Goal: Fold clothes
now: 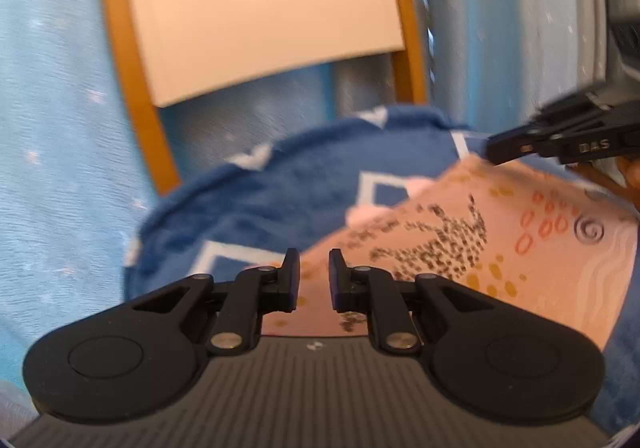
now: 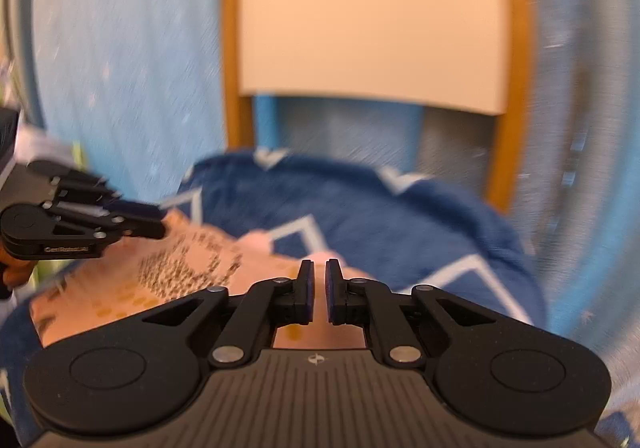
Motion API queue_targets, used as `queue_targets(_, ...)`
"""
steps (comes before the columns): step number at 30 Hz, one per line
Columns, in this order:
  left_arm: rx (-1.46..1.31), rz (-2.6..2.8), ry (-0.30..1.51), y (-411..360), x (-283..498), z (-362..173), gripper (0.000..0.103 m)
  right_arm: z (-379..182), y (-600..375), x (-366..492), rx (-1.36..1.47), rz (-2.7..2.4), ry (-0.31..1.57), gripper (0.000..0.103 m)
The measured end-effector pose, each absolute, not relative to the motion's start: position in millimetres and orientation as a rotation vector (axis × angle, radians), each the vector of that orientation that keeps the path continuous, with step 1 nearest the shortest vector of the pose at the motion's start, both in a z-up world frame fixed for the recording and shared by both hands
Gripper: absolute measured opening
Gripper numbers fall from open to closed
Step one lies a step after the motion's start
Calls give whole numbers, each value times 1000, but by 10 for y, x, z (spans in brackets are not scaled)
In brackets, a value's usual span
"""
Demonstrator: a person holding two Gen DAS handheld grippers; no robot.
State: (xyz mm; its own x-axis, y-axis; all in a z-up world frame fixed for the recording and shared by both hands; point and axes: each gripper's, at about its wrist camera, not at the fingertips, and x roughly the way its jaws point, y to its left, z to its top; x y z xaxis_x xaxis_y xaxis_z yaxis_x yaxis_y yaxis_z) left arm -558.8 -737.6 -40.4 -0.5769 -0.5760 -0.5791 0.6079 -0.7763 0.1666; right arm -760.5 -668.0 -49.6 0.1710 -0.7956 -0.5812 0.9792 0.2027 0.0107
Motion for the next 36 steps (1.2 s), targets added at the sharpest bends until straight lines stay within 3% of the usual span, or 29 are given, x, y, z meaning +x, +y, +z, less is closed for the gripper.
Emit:
queue_targets(2, 875, -2293, 31, -7411, -5588, -548, 13, -578, -6726, -7646, 429, -1326, 540, 0)
queue_targets(6, 858, -2245, 38, -7433, -5421, -542, 14, -565, -6670, -7793, 456, -1398, 534, 0)
queue_targets(7, 865, -2223, 28, -7425, -5386, -518, 14, -539, -6631, -7820, 454, -1429, 537, 2)
queue_targets(8, 872, -2202, 18, -7416, -5350, -495, 14, -501, -6542, -7843, 460, -1440, 518, 12)
queue_targets(16, 816, -2313, -44, -6666, -5082, -205, 14, -362, -5656, -7447, 446, -1355, 416, 12)
queue_targets(22, 995, -2282, -273, -6226, -5072, -582, 14, -639, -5374, -7261, 451, -1319, 478, 9)
queue_targets(30, 907, -2277, -230, -6059, -4910, -339, 13, -502, -5004, -7342, 417, -1394, 428, 11)
queue_targets(36, 1125, -2223, -622, -5792, -5071, -672, 15, -632, -5019, -7218, 367, -1380, 531, 12)
